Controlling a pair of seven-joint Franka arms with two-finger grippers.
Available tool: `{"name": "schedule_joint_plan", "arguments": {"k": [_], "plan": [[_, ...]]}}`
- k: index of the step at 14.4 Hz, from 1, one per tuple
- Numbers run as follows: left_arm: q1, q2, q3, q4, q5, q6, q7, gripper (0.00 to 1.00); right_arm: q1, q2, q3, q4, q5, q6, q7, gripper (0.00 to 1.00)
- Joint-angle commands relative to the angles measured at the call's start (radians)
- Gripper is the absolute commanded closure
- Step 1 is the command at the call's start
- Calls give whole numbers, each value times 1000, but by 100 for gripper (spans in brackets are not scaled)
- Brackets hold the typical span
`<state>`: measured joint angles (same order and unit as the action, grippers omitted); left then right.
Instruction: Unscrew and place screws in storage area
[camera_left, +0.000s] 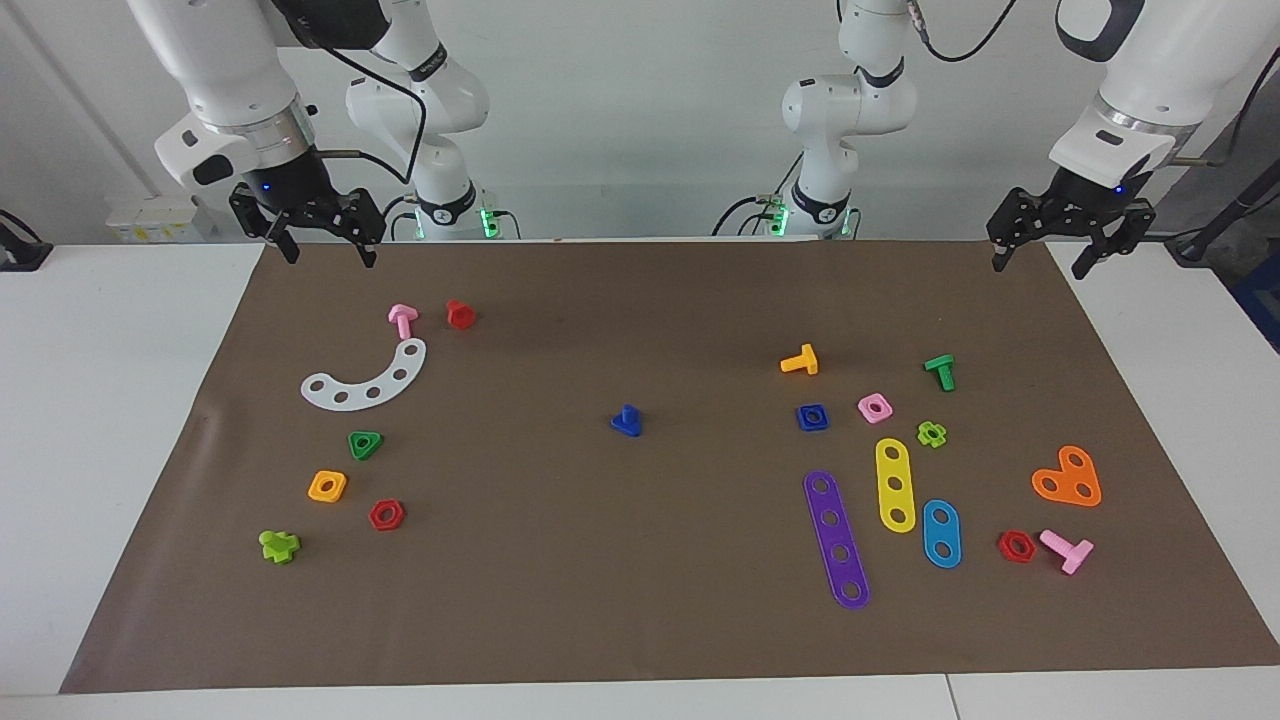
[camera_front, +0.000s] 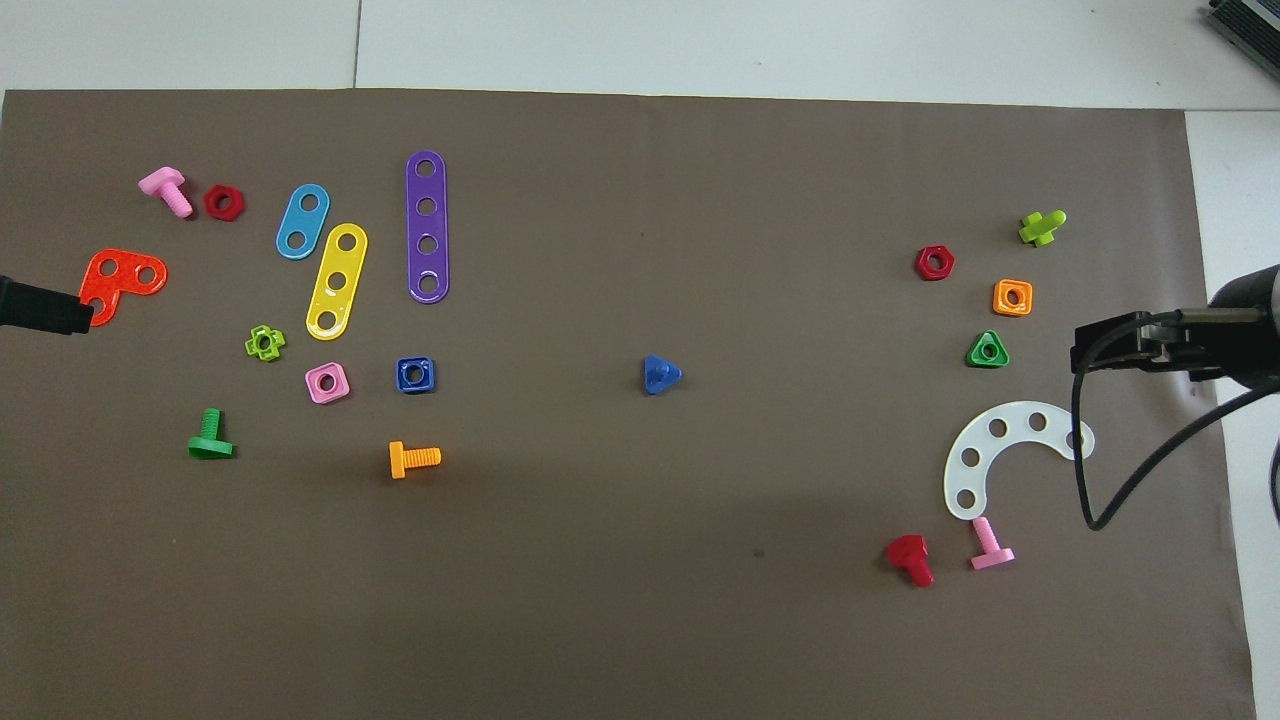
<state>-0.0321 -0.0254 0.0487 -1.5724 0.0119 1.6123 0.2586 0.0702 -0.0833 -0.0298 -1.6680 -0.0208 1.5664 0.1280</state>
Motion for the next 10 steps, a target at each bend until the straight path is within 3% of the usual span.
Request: {"name": "schedule_joint_plan", "arguments": {"k": [1, 4, 6, 8, 10], "plan": [[14, -39, -4, -40, -26, -11, 10, 0, -9, -3, -1, 2, 5, 4, -21, 0], [37, -42, -18, -46, -49, -22, -2, 0, 25, -6, 10, -16, 7, 50, -18, 0], [41, -45, -18, -51, -49, -14, -24, 0, 97, 19, 11, -51, 28, 176, 45, 0], [38, -47, -18, -55, -49, -14, -25, 0, 193, 113, 14, -52, 65, 260, 151, 0], [27, -47, -15, -55, -47, -22, -25, 0, 326, 230, 14, -50, 70, 439, 357, 0]]}}
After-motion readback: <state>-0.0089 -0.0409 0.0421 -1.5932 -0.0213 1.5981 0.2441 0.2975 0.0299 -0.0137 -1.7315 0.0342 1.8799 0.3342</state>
